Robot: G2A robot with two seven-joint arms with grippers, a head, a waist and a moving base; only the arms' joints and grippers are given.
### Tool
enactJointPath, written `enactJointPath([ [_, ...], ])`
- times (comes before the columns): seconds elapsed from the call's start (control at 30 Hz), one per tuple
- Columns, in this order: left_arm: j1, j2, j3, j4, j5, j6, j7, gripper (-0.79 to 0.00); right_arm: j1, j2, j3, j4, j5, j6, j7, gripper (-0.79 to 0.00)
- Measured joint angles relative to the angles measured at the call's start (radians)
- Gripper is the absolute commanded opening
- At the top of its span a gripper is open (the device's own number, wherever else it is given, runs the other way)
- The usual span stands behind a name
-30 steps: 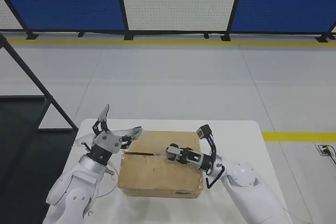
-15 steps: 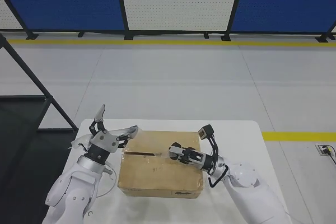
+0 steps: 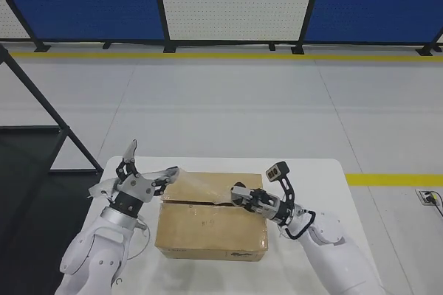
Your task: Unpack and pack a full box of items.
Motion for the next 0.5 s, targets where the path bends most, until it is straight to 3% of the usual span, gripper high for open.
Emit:
enactJointPath([
  [0.5, 0.05, 0.013, -0.055, 0.009, 0.117, 0.01, -0.056, 0.0, 0.024, -0.013, 0.022, 0.067, 0.105, -0.006, 0.034, -0.785],
])
